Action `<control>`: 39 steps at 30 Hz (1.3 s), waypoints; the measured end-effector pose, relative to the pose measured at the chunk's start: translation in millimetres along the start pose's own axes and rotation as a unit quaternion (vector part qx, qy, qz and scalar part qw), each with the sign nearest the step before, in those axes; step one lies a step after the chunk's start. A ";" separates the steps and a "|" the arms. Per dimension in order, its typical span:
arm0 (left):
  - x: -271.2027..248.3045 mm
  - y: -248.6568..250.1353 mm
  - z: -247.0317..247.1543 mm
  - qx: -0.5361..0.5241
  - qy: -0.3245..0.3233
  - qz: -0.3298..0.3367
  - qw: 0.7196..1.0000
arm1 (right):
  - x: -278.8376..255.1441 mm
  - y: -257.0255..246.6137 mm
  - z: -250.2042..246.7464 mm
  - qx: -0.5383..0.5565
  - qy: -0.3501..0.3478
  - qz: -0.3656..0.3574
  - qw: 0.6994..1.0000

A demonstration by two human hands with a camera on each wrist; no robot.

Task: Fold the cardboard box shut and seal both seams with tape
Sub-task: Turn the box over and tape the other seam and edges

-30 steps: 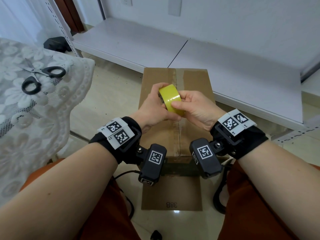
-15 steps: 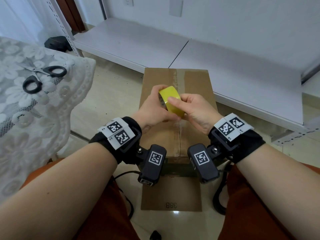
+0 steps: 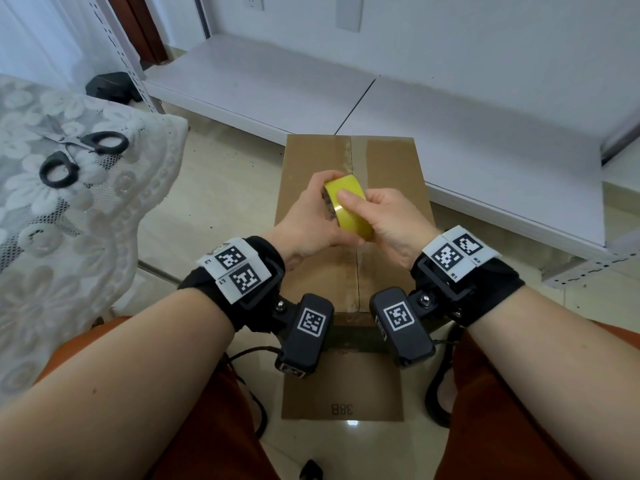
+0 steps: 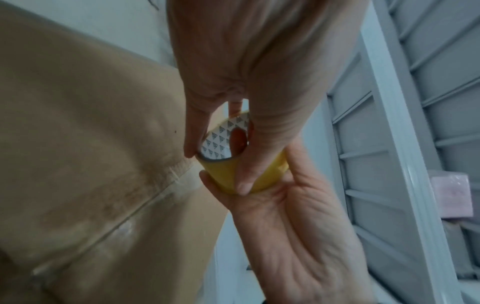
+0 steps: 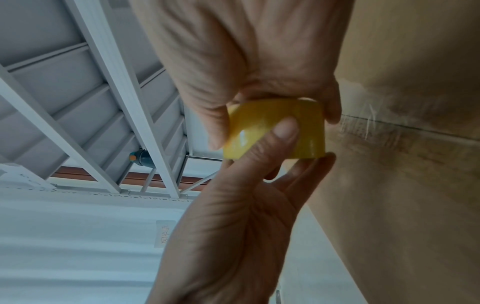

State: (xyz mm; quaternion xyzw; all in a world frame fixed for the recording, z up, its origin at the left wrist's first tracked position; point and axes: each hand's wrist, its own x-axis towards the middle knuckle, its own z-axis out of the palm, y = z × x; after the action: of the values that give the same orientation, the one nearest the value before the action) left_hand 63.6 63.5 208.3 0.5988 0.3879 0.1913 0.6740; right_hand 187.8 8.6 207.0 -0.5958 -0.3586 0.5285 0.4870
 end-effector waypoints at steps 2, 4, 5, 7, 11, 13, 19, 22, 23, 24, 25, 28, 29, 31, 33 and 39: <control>0.1 0.4 0.6 -0.015 0.003 -0.007 1.000 | 0.2 -0.2 0.9 0.007 -0.005 -0.012 1.000; 0.0 1.2 -1.9 -0.037 0.004 -0.019 0.999 | -0.4 -1.5 1.2 0.015 -0.030 -0.021 0.999; -0.1 1.3 -3.5 -0.046 0.002 -0.023 0.999 | -1.3 -2.6 1.0 0.018 -0.043 -0.025 0.999; -0.4 0.6 -6.1 -0.059 -0.002 -0.034 0.998 | -2.3 -3.2 0.5 0.021 -0.065 -0.029 0.997; -2.0 1.6 -5.6 -0.038 0.017 -0.034 0.999 | -3.4 -3.7 1.8 0.031 -0.039 -0.024 0.998; -2.4 2.6 -1.9 -0.003 0.032 -0.008 0.999 | -3.0 -3.6 2.1 0.025 -0.003 -0.010 1.000; -0.5 1.0 -0.2 -0.051 0.032 -0.038 0.997 | -0.7 -4.5 3.3 0.035 -0.027 -0.006 0.999; -0.1 1.7 -4.9 -0.081 0.022 -0.059 0.995 | -2.6 -5.7 1.9 0.043 -0.056 -0.006 0.997; -0.5 1.8 -5.8 -0.084 0.020 -0.064 0.994 | -3.1 -5.9 1.3 0.051 -0.061 -0.003 0.997; -0.8 2.0 -6.1 -0.082 0.020 -0.065 0.994 | -3.7 -6.3 0.7 0.061 -0.061 0.001 0.996; -1.2 2.1 -5.6 -0.075 0.020 -0.062 0.995 | -3.9 -6.4 0.4 0.070 -0.058 0.007 0.996; -2.0 0.9 -1.8 -0.055 0.019 -0.052 0.997 | -3.2 -4.8 0.9 0.062 -0.024 0.023 0.998; -2.1 0.5 -0.9 -0.055 0.020 -0.054 0.997 | -2.7 -3.9 1.5 0.058 -0.012 0.022 0.998; -1.1 -0.7 -1.1 -0.066 0.022 -0.068 0.995 | -2.6 -3.2 2.9 0.059 -0.005 0.020 0.998; 0.4 -1.5 -3.4 -0.084 0.017 -0.084 0.993 | -3.5 -3.9 2.8 0.056 -0.026 0.017 0.998; -2.9 7.4 -14.5 -0.082 -0.056 -0.109 0.989 | -4.4 -9.3 -4.3 0.057 -0.078 0.031 0.995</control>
State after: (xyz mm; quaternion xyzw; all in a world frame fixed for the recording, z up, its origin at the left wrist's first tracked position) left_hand 52.4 72.5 216.5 0.5055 0.3952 0.1142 0.7584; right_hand 192.0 6.1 217.0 -0.5348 -0.3465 0.6078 0.4739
